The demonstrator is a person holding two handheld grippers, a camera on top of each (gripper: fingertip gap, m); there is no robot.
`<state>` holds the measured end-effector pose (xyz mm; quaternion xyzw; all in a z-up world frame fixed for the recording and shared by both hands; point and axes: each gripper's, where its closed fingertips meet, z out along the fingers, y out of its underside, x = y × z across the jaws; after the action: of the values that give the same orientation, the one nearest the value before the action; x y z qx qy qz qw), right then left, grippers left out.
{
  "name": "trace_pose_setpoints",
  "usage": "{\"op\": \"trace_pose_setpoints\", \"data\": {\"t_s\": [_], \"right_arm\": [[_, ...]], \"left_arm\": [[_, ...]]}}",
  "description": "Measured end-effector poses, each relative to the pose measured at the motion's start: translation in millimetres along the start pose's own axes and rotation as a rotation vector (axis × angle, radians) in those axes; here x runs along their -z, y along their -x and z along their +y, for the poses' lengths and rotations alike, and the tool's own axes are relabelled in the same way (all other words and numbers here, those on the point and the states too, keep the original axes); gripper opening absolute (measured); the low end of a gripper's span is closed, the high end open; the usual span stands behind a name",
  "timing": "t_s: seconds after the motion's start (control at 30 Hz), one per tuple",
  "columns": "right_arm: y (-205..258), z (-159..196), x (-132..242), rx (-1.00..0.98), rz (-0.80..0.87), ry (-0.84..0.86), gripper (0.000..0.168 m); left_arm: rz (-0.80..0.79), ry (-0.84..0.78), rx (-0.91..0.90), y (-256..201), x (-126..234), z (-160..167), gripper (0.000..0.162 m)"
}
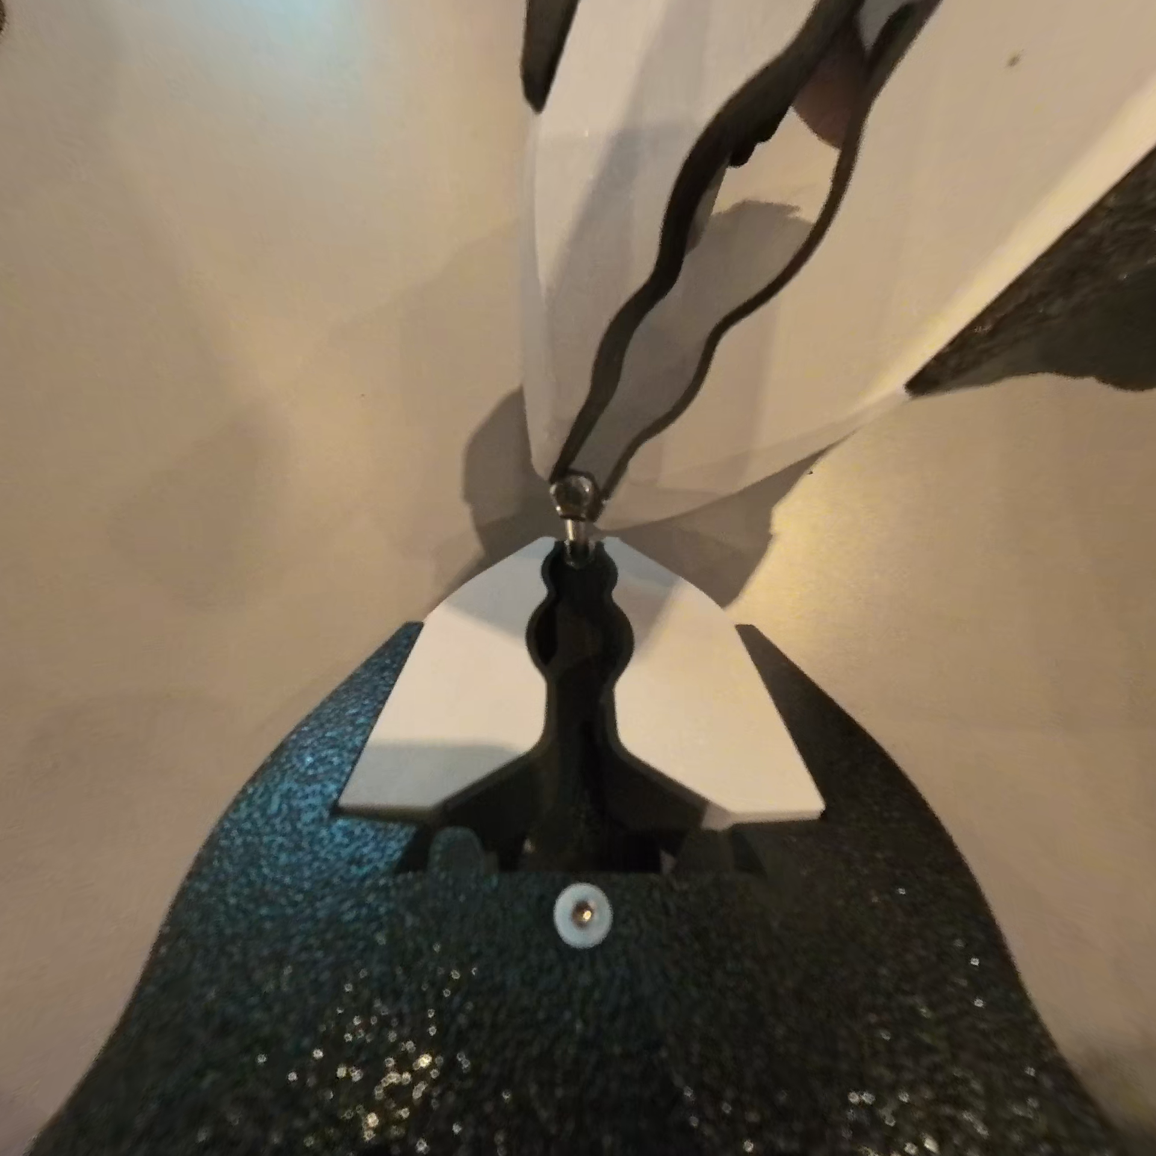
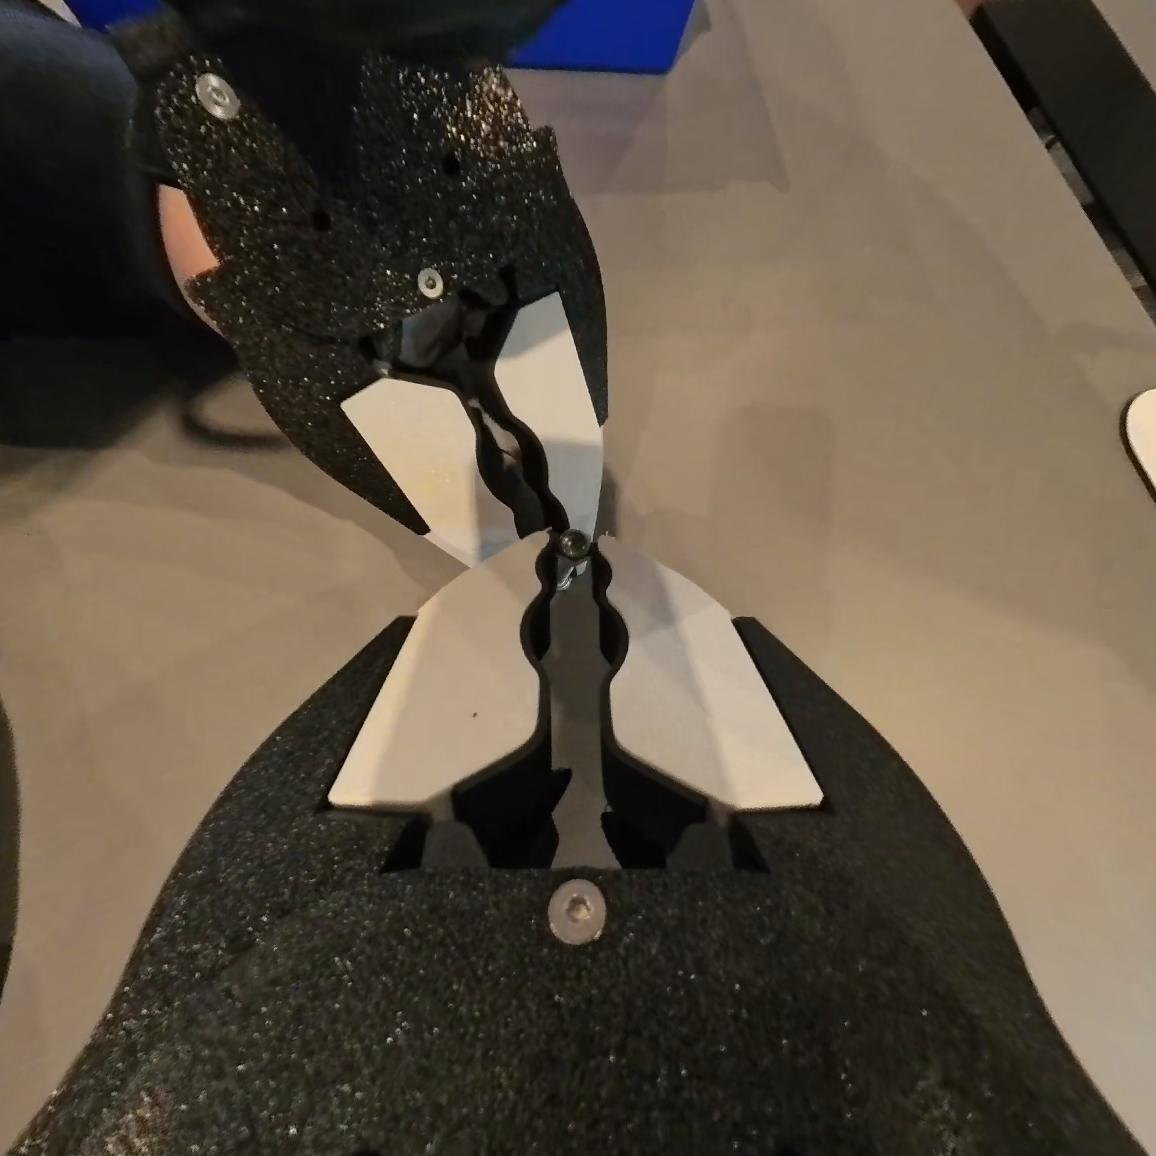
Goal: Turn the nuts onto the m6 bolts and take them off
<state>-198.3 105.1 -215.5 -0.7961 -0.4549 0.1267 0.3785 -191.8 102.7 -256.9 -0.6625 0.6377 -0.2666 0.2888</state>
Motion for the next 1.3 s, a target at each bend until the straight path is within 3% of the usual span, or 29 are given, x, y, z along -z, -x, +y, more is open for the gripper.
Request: {"op": "trace_pose_setpoints", "data": {"t_s": [0.33,0.87,1.07,1.2,1.3], "right_arm": [[-0.2,-1.0,-0.8,-0.027,-0.022,-0.027,0.01],[-5.8,3.8,8.1,-0.131,-0.048,-0.229,0.013],[-13.3,0.8,12.6,-0.171,-0.037,-0.304,0.008],[-16.0,3.8,12.2,-0.203,-0.047,-0.309,0.006],[-8.5,11.0,-2.4,-0.192,-0.066,-0.231,0.012]], "left_arm": [[0.017,-0.005,0.043,0.6,-0.2,0.2,0.009],[0.024,-0.022,0.061,0.4,0.0,0.4,0.009],[-0.01,-0.034,-0.03,-0.3,2.3,-0.3,0.009],[-0.086,-0.252,0.056,19.0,37.7,-31.7,0.009],[-0.236,-0.3,0.181,58.3,66.9,-20.2,0.009]]}}
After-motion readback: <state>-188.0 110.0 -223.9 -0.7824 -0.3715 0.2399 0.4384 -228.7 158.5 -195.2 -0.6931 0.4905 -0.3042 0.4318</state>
